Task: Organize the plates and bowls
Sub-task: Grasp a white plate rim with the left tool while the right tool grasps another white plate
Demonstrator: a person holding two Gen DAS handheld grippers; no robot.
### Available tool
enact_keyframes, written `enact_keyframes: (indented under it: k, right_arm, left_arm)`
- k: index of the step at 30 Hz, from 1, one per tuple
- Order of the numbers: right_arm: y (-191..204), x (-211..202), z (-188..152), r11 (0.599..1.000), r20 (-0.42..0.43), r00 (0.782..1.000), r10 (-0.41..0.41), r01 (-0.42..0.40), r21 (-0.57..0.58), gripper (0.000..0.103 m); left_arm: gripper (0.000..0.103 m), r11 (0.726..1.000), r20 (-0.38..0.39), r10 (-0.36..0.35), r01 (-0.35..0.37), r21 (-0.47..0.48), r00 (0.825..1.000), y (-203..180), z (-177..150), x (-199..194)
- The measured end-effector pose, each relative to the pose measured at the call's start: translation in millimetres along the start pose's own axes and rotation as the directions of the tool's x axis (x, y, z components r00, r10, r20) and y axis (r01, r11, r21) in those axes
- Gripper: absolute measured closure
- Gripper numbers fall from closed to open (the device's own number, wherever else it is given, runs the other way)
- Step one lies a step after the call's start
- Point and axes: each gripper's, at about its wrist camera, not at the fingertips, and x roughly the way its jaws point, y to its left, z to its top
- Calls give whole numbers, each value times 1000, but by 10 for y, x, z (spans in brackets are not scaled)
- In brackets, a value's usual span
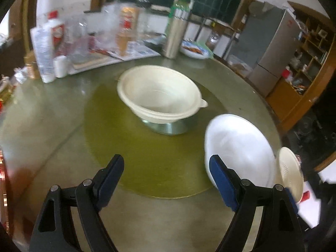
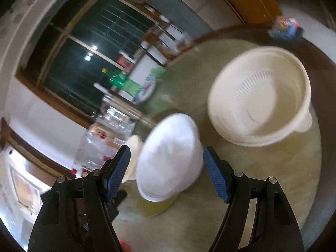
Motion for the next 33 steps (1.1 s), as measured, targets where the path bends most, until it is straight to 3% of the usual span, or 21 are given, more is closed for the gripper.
enact_keyframes:
  k: [8,11,13,15,17,19,23,33]
  right_arm:
    - [-161,151,-12,998,-79,996,-44,48,42,32]
    - [-168,222,-23,998,-109,993,-44,49,42,51]
    - [-191,299,-40,998,-148,988,-40,47,41,72]
    - [-245,383,-57,997,-184,982,-43,54,55,82]
    - [-259,406,-70,998,-194,980,-33,44,53,87]
    - [-178,391,-83,999,-184,982,-36,37,7,91]
    - [-144,385,-109,998,-185,981,-54,50,-22,95]
    - [172,320,-309,991,-230,973,-25,-6,-131,95]
  left_arm:
    - [20,1000,-59,2,-1,14,998,-255,13,305]
    - [20,1000,-43,9,-8,29,999,-293,13,325]
    - [21,999,-32,29,-28,46,999,-315,13,340]
    - [29,996,-35,51,-48,74,998,-344,0,386]
    - [65,992,-68,68,-60,112,995,-357,-18,459]
    - [85,989,-91,42,-29,142,995,-397,-63,474]
    - [90,985,-60,63,-53,165,996,-396,-101,324]
    - [91,988,-5,73,-71,138,997,-84,-129,-56]
